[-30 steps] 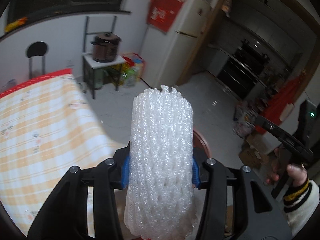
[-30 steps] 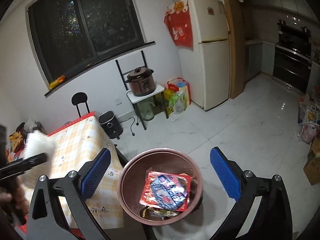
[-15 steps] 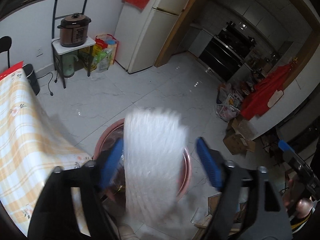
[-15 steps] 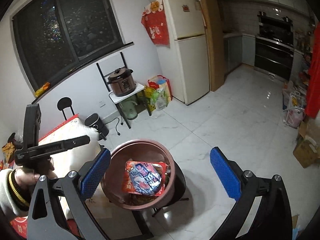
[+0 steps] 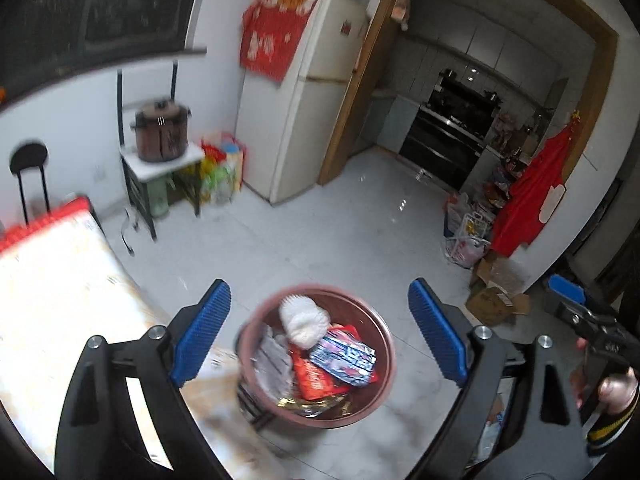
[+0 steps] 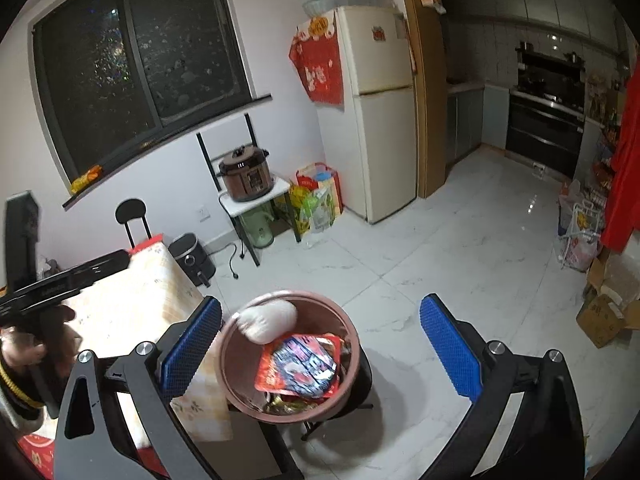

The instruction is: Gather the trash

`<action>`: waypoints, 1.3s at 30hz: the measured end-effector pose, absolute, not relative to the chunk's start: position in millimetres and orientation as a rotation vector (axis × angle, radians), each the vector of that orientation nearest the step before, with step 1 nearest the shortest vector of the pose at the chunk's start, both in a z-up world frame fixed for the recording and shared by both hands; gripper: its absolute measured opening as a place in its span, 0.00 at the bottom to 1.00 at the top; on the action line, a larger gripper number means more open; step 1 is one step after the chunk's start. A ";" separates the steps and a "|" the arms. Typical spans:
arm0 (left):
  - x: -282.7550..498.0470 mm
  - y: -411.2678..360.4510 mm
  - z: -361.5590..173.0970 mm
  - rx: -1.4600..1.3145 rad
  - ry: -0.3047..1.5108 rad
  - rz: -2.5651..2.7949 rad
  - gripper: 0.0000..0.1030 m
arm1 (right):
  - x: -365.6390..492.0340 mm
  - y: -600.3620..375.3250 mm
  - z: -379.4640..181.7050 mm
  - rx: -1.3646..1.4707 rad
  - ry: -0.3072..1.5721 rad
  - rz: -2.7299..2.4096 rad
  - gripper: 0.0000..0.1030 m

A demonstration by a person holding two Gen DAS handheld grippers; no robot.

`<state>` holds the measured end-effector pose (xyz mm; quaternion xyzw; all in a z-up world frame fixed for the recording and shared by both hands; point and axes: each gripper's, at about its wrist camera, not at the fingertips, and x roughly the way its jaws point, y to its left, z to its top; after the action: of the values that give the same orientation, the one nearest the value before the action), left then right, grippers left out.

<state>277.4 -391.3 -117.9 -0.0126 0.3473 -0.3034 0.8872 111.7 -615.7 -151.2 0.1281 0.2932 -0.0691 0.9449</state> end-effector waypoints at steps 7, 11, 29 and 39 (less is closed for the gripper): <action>224.0 -326.6 -48.6 0.043 0.551 -0.599 0.94 | 94.5 -567.8 -106.5 0.221 0.524 -0.186 0.95; 190.2 -288.1 -19.2 0.076 0.480 -0.573 0.94 | 77.9 -534.0 -81.3 0.183 0.482 -0.200 0.95; 91.2 -135.8 33.6 0.069 0.342 -0.447 0.94 | 26.1 -389.4 -16.4 0.076 0.396 -0.206 0.95; 85.9 -101.1 34.7 0.068 0.342 -0.422 0.94 | 18.3 -353.3 -13.0 0.073 0.398 -0.211 0.95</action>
<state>85.9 -101.1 34.7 0.0337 0.1690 -0.2086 0.9627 18.3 -353.3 -13.0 0.0361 0.1972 -0.1048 0.9741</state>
